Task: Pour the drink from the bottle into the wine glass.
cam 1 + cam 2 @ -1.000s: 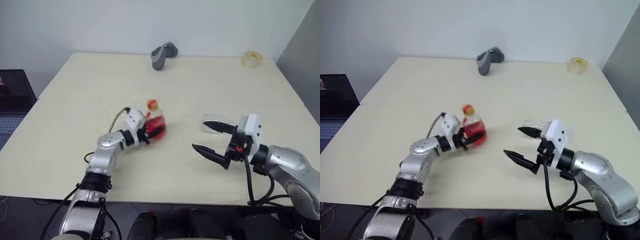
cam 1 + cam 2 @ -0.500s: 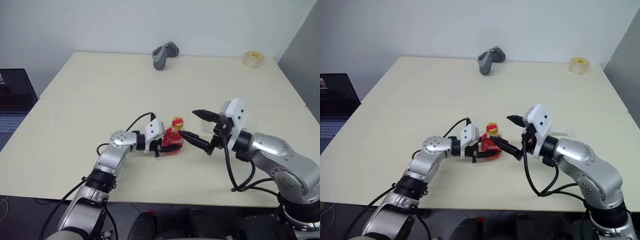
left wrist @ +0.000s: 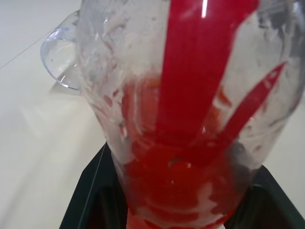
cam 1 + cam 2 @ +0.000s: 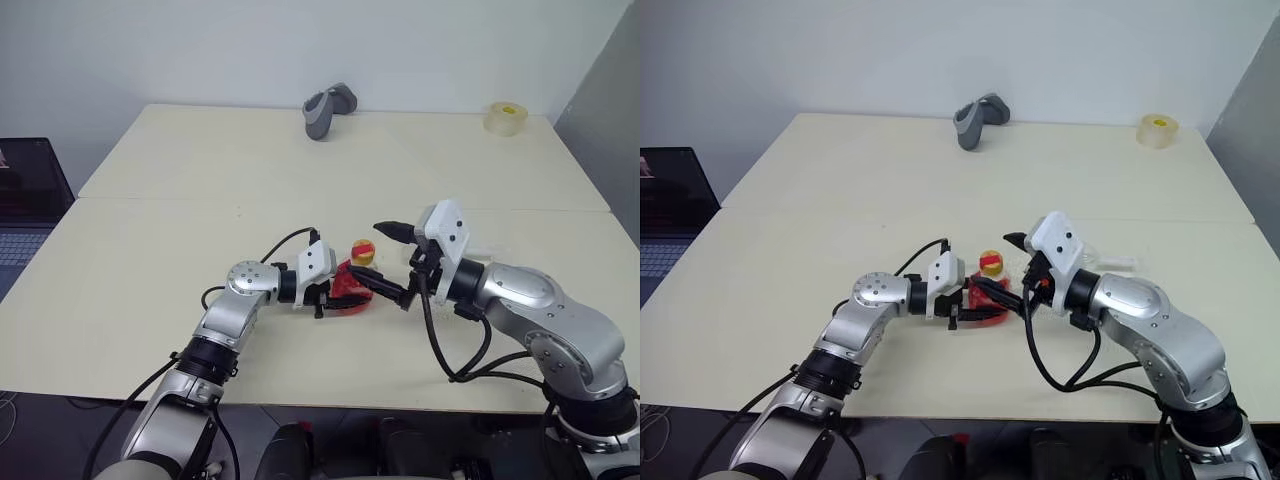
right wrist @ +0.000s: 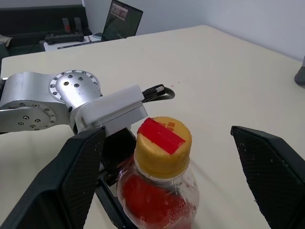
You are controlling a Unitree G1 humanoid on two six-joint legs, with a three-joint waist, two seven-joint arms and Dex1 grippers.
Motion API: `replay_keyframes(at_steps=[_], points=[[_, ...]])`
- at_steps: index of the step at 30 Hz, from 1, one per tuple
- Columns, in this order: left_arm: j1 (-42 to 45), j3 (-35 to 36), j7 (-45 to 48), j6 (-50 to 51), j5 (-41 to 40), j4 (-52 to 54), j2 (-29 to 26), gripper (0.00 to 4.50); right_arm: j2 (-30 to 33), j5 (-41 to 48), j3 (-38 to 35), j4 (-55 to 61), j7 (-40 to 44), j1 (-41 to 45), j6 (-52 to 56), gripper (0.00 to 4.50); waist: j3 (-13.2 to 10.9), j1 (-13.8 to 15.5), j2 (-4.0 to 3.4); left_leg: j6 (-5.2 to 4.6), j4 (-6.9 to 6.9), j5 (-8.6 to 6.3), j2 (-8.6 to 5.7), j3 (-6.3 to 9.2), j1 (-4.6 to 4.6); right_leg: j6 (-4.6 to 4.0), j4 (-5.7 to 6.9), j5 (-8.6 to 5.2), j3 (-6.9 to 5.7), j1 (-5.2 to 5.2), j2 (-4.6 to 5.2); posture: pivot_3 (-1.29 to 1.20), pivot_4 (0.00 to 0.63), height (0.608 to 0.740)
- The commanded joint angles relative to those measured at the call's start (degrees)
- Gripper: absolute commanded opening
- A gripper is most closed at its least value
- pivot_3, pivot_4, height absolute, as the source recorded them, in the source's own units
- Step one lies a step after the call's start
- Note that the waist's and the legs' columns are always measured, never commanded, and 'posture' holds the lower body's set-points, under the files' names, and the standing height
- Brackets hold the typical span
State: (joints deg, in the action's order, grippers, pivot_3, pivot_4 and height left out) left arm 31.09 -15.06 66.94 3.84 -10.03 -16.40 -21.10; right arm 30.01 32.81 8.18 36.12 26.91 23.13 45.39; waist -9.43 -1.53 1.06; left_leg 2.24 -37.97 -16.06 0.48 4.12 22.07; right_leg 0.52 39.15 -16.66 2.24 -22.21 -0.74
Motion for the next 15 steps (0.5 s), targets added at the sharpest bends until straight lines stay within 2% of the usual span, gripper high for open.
replay_keyframes(at_steps=[1,8,9,15], points=[[0.35,-0.41,0.32,-0.06,0.07,1.05,0.2,1.91,-0.91,-0.31,-0.55,0.95,0.61,0.51,-1.93,3.88,0.0,0.0,0.0,0.0,0.0,0.0,0.0,0.0,0.0,0.0,0.0,0.0,0.0,0.0,0.0,0.0,0.15,0.74],[-0.26,-0.32,0.33,0.41,-0.21,1.87,-0.14,1.82,-1.23,-1.5,-0.27,0.27,2.12,0.22,-3.68,1.37,0.0,0.0,0.0,0.0,0.0,0.0,-0.01,0.0,0.0,0.0,0.0,0.0,0.01,0.0,0.0,0.0,0.15,0.74],[-0.32,-0.26,0.35,0.56,-0.33,2.02,-0.17,1.82,-0.94,-1.85,-0.16,0.05,2.59,0.13,-4.0,1.15,0.0,0.0,0.0,0.0,0.0,0.0,0.0,0.01,0.0,0.0,0.01,0.0,0.0,0.0,0.0,0.0,0.15,0.74],[-0.14,-0.54,1.62,0.87,-1.13,3.19,-0.08,1.63,1.95,-4.29,0.31,-3.87,8.7,1.17,-7.74,1.16,0.0,0.0,0.0,0.0,0.0,0.0,-0.01,0.0,-0.01,0.0,0.0,0.0,0.0,0.01,0.0,0.0,0.15,0.74]])
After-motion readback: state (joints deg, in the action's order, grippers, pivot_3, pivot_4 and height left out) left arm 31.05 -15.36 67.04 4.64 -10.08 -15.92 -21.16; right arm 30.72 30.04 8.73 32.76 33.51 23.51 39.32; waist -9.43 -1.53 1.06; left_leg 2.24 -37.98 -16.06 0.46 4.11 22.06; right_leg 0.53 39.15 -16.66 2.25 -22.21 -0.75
